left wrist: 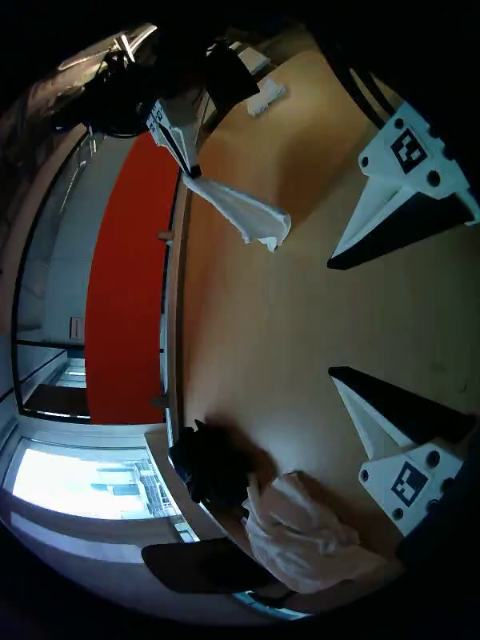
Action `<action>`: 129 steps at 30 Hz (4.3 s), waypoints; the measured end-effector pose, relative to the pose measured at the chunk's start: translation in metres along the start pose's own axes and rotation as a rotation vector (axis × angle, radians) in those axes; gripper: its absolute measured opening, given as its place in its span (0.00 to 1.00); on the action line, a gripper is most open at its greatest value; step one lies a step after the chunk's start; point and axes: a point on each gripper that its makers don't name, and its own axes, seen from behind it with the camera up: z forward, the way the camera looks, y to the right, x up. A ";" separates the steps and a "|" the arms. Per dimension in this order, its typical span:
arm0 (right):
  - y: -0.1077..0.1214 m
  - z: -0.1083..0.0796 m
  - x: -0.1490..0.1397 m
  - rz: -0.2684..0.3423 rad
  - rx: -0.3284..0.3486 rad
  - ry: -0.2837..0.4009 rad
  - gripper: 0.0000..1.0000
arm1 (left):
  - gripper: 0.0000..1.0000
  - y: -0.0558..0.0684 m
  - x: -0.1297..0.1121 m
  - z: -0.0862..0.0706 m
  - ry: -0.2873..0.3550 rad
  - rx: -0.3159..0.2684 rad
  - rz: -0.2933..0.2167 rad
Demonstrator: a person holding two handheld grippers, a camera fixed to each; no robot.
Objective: Fold towel
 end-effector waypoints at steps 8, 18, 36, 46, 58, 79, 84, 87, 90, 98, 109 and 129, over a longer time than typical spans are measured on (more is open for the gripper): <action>0.010 -0.017 -0.004 -0.004 -0.013 -0.018 0.03 | 0.90 0.004 0.002 0.000 0.006 -0.011 -0.003; 0.031 -0.041 -0.018 0.026 -0.032 -0.018 0.03 | 0.90 0.009 0.006 0.006 0.004 -0.021 0.003; 0.104 -0.110 -0.056 0.070 -0.105 -0.037 0.03 | 0.90 0.020 0.007 0.015 -0.016 -0.038 0.002; 0.148 -0.146 -0.080 0.122 -0.162 -0.042 0.03 | 0.90 0.021 0.009 0.019 -0.028 -0.034 0.005; 0.194 -0.182 -0.120 0.163 -0.231 -0.075 0.03 | 0.90 0.025 0.010 0.022 -0.042 -0.031 0.018; 0.264 -0.246 -0.192 0.241 -0.375 -0.154 0.03 | 0.90 0.033 0.016 0.025 -0.053 -0.026 0.038; 0.272 -0.256 -0.204 0.252 -0.393 -0.167 0.03 | 0.90 0.036 0.017 0.025 -0.055 -0.028 0.045; 0.277 -0.260 -0.210 0.261 -0.402 -0.172 0.03 | 0.90 0.039 0.018 0.025 -0.055 -0.032 0.050; 0.281 -0.263 -0.216 0.268 -0.410 -0.177 0.03 | 0.90 0.042 0.019 0.026 -0.056 -0.036 0.055; 0.281 -0.272 -0.231 0.283 -0.422 -0.191 0.03 | 0.90 0.048 0.019 0.026 -0.061 -0.043 0.067; 0.274 -0.291 -0.261 0.323 -0.447 -0.218 0.03 | 0.89 0.052 0.022 0.026 -0.060 -0.052 0.078; 0.254 -0.323 -0.330 0.406 -0.497 -0.305 0.03 | 0.90 0.056 0.020 0.022 -0.067 -0.063 0.103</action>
